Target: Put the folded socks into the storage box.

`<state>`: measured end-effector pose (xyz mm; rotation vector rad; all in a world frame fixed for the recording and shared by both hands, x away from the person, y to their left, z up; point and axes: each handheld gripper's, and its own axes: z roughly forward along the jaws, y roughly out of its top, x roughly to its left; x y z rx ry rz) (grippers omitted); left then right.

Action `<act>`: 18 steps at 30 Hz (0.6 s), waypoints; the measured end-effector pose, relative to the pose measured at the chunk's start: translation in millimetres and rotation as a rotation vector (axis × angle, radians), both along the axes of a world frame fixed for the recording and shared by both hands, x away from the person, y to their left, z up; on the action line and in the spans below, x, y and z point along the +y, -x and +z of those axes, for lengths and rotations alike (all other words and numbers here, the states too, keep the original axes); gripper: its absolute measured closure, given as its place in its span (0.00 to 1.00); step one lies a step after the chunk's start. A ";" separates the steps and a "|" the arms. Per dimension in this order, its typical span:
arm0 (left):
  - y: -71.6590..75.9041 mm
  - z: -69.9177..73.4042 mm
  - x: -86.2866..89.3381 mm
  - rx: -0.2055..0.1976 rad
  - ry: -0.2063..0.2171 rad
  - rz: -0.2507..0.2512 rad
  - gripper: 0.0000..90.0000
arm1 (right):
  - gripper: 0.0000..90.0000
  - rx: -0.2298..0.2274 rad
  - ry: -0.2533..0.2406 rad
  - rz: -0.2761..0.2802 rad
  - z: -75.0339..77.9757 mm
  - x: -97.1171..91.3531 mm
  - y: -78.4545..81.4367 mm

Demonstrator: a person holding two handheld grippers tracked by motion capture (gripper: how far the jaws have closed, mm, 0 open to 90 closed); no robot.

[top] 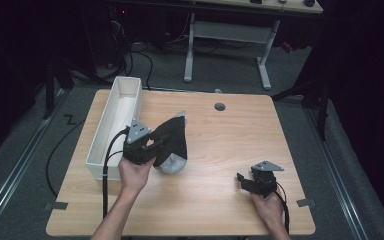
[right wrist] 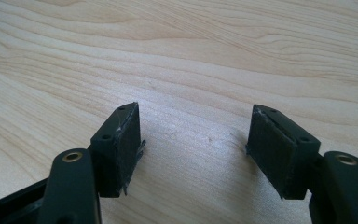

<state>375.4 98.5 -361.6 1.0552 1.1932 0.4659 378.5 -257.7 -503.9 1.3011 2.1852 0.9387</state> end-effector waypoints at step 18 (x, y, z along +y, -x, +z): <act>7.2 29.8 50.0 -0.029 0.030 0.140 0.73 | 0.38 0.000 0.000 0.000 0.0 0.3 1.1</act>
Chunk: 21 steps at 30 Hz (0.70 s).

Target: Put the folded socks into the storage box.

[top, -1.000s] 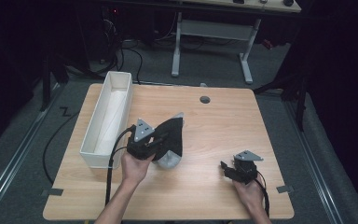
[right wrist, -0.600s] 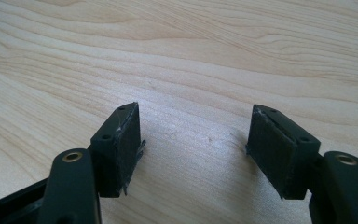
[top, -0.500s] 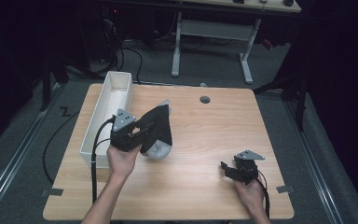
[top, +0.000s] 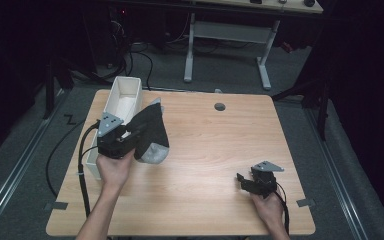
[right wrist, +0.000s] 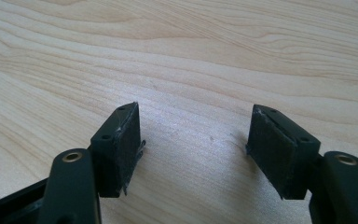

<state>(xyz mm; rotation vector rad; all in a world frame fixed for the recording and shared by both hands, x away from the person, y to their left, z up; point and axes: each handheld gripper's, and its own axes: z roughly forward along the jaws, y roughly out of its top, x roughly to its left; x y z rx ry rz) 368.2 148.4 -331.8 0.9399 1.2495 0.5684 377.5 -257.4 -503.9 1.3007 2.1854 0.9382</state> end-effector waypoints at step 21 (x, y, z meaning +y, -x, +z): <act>8.2 1.6 60.5 -0.002 0.045 0.166 0.73 | 0.38 -0.002 0.000 -0.001 0.0 0.4 0.3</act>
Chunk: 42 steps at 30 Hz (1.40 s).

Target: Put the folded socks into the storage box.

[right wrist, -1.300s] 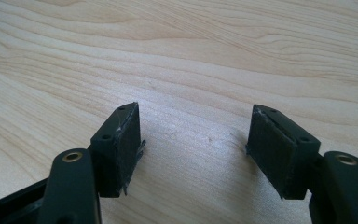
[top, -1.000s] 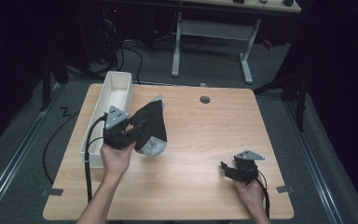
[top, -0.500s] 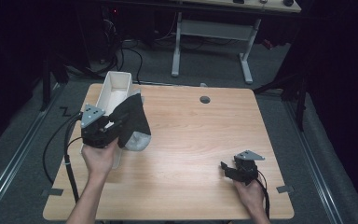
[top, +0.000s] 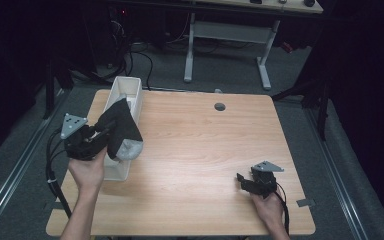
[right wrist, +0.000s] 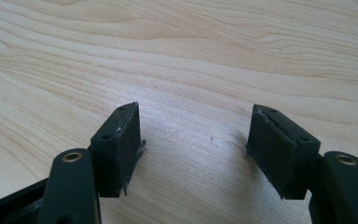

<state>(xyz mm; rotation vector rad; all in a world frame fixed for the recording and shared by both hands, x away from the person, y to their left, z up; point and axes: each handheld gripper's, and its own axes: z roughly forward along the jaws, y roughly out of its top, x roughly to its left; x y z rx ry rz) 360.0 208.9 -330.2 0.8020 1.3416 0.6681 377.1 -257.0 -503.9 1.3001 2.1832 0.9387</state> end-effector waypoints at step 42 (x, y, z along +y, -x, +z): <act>-13.9 -39.6 54.1 0.057 0.060 0.221 0.73 | 0.38 -0.001 0.001 0.002 -0.1 -0.1 0.4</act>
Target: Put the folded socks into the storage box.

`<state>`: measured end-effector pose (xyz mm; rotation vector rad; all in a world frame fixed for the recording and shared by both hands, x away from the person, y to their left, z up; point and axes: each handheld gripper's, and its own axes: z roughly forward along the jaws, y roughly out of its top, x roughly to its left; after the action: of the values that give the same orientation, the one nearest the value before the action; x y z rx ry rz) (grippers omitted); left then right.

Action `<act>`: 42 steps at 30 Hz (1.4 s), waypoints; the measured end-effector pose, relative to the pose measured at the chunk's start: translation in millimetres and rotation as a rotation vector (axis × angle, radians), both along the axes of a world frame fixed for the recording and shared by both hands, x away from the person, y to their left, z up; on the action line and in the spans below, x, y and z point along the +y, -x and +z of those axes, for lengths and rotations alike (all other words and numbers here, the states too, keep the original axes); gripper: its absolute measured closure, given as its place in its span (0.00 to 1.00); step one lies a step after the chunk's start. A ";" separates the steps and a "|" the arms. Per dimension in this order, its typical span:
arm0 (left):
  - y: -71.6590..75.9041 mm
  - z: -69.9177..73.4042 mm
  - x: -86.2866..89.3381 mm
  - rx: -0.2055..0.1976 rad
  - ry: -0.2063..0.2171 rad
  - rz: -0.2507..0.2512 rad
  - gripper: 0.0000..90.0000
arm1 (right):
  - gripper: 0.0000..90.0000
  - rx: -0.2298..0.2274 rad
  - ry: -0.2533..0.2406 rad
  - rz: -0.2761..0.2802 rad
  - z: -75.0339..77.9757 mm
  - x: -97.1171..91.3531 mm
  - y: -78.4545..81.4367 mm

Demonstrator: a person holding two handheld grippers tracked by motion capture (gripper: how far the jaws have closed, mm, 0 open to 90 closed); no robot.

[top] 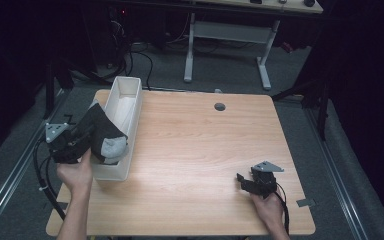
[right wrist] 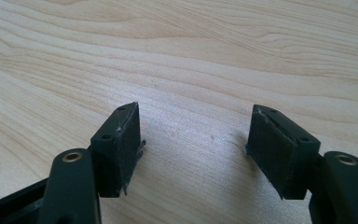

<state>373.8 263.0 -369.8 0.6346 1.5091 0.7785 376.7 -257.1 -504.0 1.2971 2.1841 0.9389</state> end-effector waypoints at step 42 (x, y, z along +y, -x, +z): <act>-4.4 -15.0 7.1 -0.014 -0.127 0.045 0.72 | 0.38 -0.003 0.005 0.001 0.1 0.8 0.7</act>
<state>378.3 270.1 -384.8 0.6900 1.4738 0.9171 376.0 -256.3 -503.9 1.2911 2.1836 0.9351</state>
